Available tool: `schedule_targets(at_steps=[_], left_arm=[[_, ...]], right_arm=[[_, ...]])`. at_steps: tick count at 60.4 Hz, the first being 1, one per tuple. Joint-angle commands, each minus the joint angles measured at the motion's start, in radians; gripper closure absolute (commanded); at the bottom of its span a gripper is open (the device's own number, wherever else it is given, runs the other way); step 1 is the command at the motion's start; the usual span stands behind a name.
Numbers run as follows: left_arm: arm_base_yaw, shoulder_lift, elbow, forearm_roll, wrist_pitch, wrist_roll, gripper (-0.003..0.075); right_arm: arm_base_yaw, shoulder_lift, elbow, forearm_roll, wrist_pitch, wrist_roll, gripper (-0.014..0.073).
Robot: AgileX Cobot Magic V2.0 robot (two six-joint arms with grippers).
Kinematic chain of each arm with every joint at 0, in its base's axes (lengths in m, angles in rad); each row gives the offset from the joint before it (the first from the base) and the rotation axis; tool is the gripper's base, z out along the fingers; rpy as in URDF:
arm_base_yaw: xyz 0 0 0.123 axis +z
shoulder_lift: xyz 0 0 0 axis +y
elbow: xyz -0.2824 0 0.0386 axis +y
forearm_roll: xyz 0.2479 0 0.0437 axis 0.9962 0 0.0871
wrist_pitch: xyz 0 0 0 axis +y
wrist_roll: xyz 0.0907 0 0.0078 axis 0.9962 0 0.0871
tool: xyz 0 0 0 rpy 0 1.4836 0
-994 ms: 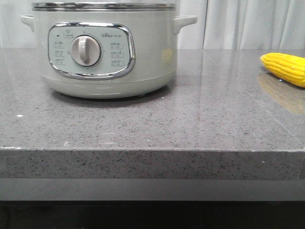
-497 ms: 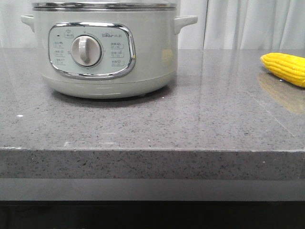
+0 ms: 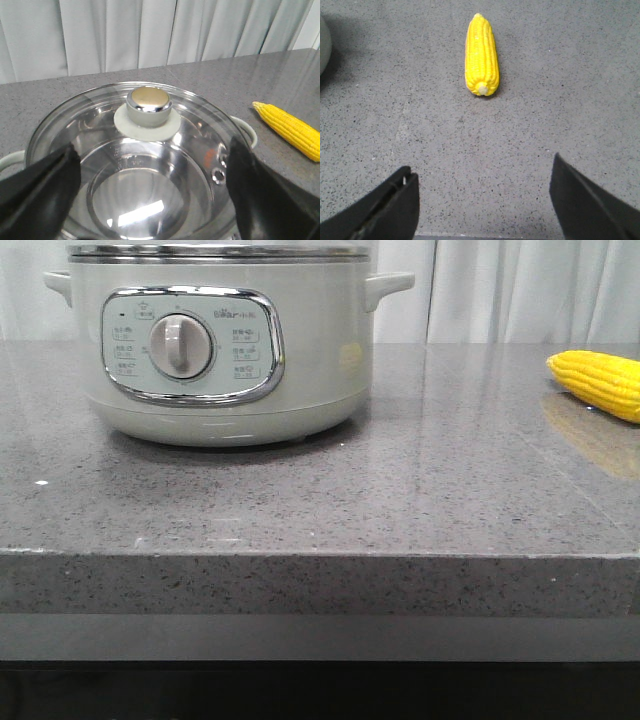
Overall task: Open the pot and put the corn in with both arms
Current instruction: 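Grasp the glass lid knob with the left gripper, then lift the glass lid off the cooker with the left gripper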
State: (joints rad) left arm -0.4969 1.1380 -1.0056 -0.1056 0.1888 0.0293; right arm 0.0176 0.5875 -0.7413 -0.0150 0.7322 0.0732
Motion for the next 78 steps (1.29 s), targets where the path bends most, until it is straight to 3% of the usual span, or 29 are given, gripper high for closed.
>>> schedule_targets(at_steps=[1, 34, 61, 67, 78], left_arm=[[-0.007, 0.044, -0.089, -0.011, -0.091, -0.005, 0.0132], [-0.005, 0.386, -0.402, -0.011, -0.094, -0.005, 0.0132], [-0.005, 0.482, -0.449, -0.038, -0.079, -0.007, 0.0136], [-0.005, 0.482, -0.449, -0.048, -0.067, -0.007, 0.0177], [-0.005, 0.484, -0.449, -0.058, -0.047, -0.007, 0.0331]], right_arm=[[-0.004, 0.009, -0.035, -0.009, -0.058, -0.002, 0.0034], [-0.004, 0.009, -0.035, -0.009, -0.057, -0.002, 0.0034], [-0.004, 0.009, -0.035, -0.009, -0.062, -0.002, 0.0034], [-0.004, 0.009, -0.035, -0.009, -0.062, -0.002, 0.0034], [-0.004, 0.009, -0.035, -0.009, -0.061, -0.002, 0.0034]])
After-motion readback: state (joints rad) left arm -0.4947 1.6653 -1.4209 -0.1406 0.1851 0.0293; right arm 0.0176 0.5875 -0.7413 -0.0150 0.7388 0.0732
